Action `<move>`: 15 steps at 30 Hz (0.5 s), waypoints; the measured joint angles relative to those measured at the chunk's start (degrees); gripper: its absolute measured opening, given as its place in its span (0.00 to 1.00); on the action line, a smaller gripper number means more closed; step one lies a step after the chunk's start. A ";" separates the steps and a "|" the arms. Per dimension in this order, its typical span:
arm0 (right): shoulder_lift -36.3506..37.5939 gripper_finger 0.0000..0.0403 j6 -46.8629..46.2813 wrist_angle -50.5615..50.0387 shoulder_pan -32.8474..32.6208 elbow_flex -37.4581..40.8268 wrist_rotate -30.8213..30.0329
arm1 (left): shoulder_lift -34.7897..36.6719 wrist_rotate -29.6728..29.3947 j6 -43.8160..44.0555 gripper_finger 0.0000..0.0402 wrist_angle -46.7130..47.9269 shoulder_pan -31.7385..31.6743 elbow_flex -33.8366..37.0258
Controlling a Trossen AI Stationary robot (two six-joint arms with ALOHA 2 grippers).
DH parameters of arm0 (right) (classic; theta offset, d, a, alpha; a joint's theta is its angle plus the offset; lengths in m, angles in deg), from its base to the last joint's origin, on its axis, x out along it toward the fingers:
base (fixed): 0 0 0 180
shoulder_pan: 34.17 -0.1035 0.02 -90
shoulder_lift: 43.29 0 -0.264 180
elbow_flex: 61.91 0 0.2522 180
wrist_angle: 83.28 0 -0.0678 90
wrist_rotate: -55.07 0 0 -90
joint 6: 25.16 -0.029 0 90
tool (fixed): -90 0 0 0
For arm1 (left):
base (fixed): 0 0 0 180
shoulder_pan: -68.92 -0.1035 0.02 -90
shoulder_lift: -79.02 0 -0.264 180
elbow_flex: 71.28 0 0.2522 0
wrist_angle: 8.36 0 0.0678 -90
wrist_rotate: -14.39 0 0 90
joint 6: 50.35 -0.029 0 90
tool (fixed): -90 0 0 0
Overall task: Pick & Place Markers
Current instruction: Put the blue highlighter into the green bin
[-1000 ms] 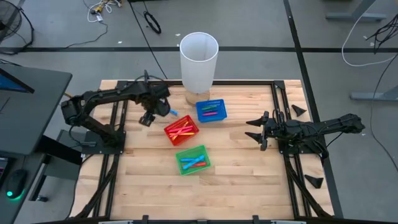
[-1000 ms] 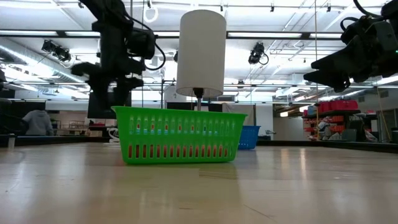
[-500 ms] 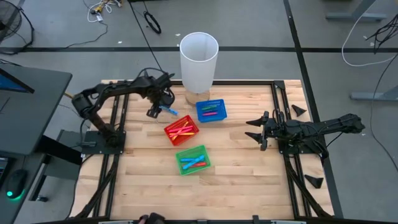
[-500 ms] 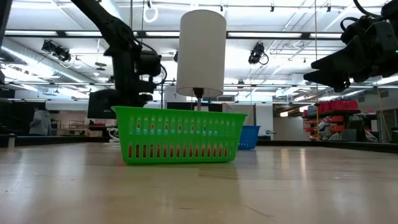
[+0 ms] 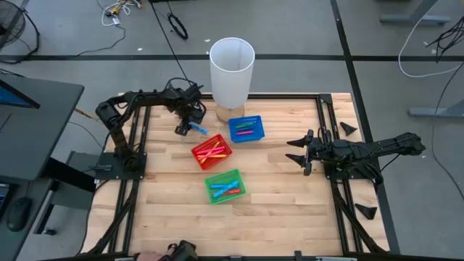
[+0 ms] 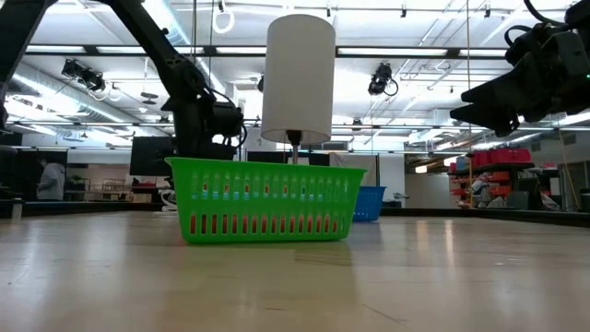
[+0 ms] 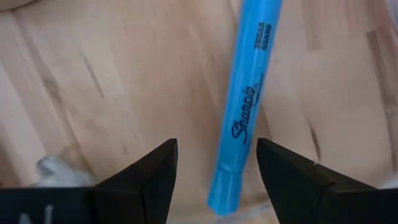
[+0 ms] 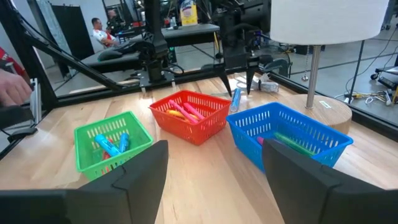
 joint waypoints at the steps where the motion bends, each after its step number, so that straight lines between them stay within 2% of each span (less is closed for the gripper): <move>1: 0.01 0.65 0.00 -0.01 -0.01 0.00 -0.02 | -0.41 0.72 -0.01 0.56 -0.25 -0.16 0.00; 9: -0.01 0.65 0.00 -0.01 0.00 0.00 -0.02 | -2.78 4.31 -0.30 0.54 0.25 -0.38 -0.31; 12: 0.00 0.65 0.00 -0.03 0.00 0.00 -0.02 | -2.87 5.82 -0.75 0.46 1.01 -0.46 -0.26; 15: 0.01 0.65 0.00 -0.01 -0.01 0.00 -0.01 | -2.87 6.01 -0.53 0.34 1.38 -0.41 -0.22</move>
